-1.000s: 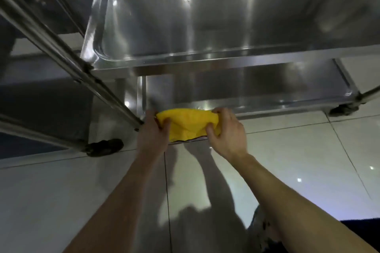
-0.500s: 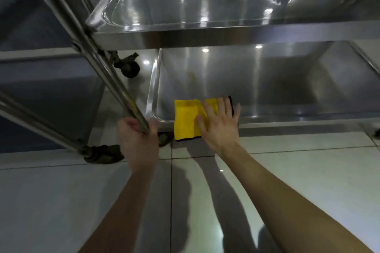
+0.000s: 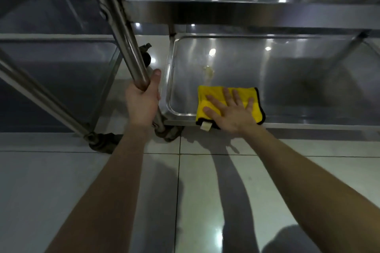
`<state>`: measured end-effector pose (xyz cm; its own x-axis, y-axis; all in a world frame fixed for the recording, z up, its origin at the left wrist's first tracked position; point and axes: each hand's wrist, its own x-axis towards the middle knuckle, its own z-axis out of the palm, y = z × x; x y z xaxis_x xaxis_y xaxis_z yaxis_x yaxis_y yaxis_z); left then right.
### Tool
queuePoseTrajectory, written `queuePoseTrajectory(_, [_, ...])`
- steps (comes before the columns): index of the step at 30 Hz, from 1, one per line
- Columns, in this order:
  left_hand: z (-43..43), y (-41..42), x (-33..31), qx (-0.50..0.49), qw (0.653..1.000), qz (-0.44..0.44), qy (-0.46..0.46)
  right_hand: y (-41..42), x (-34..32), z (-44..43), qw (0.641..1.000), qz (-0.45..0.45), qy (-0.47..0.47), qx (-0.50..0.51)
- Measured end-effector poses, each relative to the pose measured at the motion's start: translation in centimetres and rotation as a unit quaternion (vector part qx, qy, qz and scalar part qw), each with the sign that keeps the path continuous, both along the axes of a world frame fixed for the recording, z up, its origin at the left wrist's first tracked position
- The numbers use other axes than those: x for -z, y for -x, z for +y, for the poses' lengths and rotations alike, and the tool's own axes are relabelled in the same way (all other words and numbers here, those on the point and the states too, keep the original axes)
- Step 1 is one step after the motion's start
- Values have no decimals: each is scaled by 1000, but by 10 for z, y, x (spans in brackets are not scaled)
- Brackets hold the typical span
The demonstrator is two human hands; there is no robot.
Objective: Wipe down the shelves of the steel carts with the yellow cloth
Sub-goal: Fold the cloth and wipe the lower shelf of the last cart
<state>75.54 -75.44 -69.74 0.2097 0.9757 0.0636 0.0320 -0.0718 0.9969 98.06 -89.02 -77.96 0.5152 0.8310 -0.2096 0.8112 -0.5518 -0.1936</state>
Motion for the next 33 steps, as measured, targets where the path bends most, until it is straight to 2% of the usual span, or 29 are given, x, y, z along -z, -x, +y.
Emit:
queuePoseTrajectory(4, [2,-3,4,-10,1000,-18,-12,-45,4,45,999,-13,28,44])
queuePoseTrajectory(7, [3,-2,8,-10,999,-38,-18,-71,10,91,998,-27,11,55])
queuePoseTrajectory(11, [6,-4,11,-19,999,-25,-43,-102,8,159,999,-25,-2,45])
queuePoseTrajectory(15, [8,-2,14,-12,998,-35,-56,-79,1,233,1000,-13,9,-2])
queuePoseTrajectory(18, [7,-1,15,-12,997,-46,-57,-40,-3,253,999,-13,16,-39])
queuePoseTrajectory(22, [3,-1,8,4,996,-58,-60,-4,-10,215,998,-2,-2,-59])
queuePoseTrajectory(29, [-5,2,-6,27,998,-45,-37,88,1,61,992,-18,-10,-126])
queuePoseTrajectory(33, [-4,5,-1,34,999,-17,-7,92,0,46,991,-29,-2,-127])
